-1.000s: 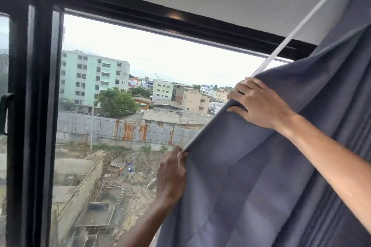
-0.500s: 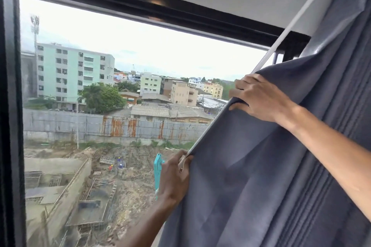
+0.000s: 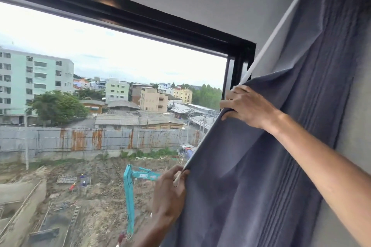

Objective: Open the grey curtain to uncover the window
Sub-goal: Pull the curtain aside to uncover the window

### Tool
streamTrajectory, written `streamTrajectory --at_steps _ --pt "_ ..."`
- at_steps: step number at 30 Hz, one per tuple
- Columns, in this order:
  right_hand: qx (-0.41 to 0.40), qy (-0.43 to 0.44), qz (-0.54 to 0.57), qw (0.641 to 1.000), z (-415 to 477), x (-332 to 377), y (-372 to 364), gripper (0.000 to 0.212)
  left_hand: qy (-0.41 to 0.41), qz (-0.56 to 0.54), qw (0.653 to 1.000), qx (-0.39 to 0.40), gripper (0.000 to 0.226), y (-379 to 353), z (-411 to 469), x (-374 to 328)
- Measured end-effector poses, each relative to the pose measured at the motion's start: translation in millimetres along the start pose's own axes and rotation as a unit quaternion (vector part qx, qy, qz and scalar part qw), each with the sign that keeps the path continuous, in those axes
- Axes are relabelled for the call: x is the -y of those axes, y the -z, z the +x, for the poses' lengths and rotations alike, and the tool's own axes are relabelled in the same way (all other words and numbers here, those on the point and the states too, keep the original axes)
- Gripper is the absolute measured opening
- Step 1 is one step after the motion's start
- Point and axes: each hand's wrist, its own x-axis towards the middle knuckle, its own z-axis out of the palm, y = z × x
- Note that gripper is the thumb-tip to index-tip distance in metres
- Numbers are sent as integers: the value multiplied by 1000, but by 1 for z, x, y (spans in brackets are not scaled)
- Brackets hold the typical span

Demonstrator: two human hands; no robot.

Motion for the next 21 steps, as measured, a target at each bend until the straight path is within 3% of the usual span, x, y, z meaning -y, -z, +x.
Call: streamTrajectory --at_steps 3,8,11,14,21 --pt "-9 -9 10 1000 -9 -23 -12 32 39 -66 997 30 8 -20 6 -4" --pt "23 -26 19 999 -22 -35 -21 32 83 -89 990 71 8 -43 3 -9" --pt "17 -28 33 999 -25 -35 -24 30 79 -89 991 63 20 -51 1 -7" --pt "24 -31 34 999 -28 -33 -25 32 77 -86 991 72 5 -54 1 -5" --pt "5 -64 77 995 -29 -28 -31 44 79 -73 990 87 4 -57 -1 -2"
